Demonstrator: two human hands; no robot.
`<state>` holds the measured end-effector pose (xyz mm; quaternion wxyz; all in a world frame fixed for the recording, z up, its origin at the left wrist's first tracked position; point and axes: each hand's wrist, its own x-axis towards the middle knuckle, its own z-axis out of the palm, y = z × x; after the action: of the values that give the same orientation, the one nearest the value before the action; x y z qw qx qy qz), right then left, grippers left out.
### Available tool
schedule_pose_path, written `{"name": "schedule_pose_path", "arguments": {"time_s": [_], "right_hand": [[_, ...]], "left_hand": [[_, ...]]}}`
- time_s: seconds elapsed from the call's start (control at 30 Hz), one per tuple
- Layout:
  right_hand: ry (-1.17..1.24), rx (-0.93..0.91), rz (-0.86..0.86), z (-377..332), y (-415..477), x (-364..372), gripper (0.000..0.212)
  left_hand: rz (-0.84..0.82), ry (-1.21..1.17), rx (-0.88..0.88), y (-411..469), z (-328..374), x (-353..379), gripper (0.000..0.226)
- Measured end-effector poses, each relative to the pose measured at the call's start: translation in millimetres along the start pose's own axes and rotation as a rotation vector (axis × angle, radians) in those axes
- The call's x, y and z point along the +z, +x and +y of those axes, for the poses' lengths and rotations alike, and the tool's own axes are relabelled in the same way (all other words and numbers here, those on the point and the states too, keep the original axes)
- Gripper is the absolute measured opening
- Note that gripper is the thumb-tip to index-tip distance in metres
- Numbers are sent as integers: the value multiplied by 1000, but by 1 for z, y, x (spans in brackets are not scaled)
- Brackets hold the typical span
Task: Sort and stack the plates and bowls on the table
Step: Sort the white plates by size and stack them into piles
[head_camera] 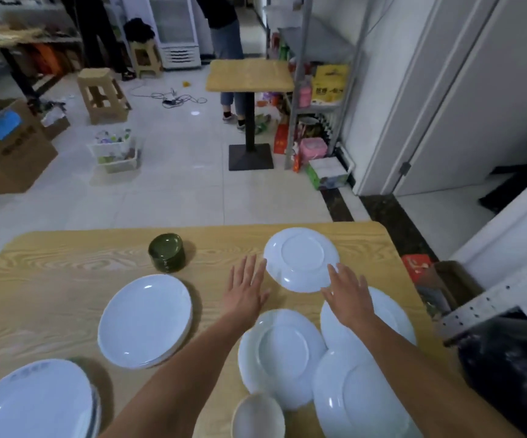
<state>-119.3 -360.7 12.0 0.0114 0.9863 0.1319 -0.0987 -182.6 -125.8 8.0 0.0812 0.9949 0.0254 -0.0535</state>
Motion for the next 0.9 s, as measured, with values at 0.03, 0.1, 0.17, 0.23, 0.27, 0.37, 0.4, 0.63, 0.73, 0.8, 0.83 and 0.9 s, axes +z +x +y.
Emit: {"name": "schedule_pose_path", "arguments": {"time_s": [0.03, 0.1, 0.17, 0.23, 0.27, 0.37, 0.4, 0.63, 0.73, 0.8, 0.83, 0.9], "right_hand": [[13, 36, -15, 15, 0, 3, 60], [27, 101, -50, 42, -1, 8, 61], [57, 158, -85, 64, 1, 11, 62], [101, 199, -117, 80, 6, 13, 63], [127, 212, -137, 86, 9, 14, 63], [215, 240, -210, 96, 23, 17, 64], [242, 241, -239, 96, 29, 18, 65], [437, 255, -391, 79, 74, 27, 64], [551, 276, -436, 67, 99, 27, 67], [611, 296, -434, 62, 112, 25, 64], [643, 307, -438, 61, 117, 25, 64], [726, 354, -452, 59, 128, 24, 65]], "left_hand": [[-15, 2, 11, 6, 12, 4, 63], [-45, -7, 17, 18, 35, 14, 65], [-80, -33, -14, 29, 53, 24, 67], [-115, -40, -48, 38, 67, 33, 69], [-131, -41, -61, 42, 72, 37, 70], [-178, -102, -125, 55, 80, 42, 73], [-196, -141, -160, 59, 81, 43, 75], [-305, -665, -528, 100, 81, 33, 90], [-213, -1070, -716, 116, 80, 32, 89], [-176, -1146, -786, 123, 77, 34, 86], [-155, -1176, -810, 126, 74, 36, 83], [-111, -1267, -868, 133, 70, 39, 73]]}}
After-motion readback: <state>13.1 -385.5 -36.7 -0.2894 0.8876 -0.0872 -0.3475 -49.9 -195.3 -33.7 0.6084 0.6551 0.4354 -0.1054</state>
